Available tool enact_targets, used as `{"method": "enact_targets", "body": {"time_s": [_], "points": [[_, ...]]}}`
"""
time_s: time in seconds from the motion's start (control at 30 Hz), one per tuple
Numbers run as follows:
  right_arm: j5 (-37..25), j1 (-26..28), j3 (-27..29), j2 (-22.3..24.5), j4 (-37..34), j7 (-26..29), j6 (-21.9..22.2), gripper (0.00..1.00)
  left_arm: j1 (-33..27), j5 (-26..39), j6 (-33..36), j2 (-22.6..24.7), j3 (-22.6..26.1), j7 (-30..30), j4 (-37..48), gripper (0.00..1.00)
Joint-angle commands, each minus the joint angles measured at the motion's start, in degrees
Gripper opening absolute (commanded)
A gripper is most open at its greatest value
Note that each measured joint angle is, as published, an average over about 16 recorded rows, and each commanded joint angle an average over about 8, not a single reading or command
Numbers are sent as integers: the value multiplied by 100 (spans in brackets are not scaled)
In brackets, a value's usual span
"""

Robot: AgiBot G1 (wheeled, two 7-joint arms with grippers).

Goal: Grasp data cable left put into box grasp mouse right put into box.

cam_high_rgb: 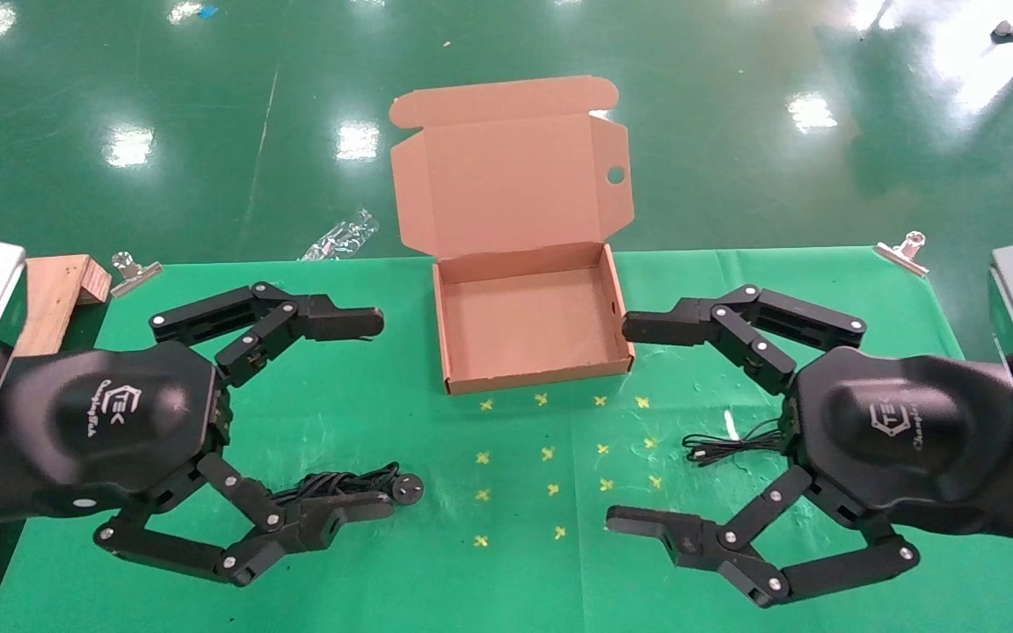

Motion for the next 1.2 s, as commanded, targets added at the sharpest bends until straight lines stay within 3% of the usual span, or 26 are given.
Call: {"method": "enact_targets", "body": {"time_s": [0.03, 1.2], "points": [[0, 0, 0, 0, 0, 0, 0, 100, 0, 0, 0, 0, 0, 0, 0, 100], [1, -1, 0, 1, 1, 0, -1, 100, 1, 2, 4, -3, 0, 3, -4, 100]]}}
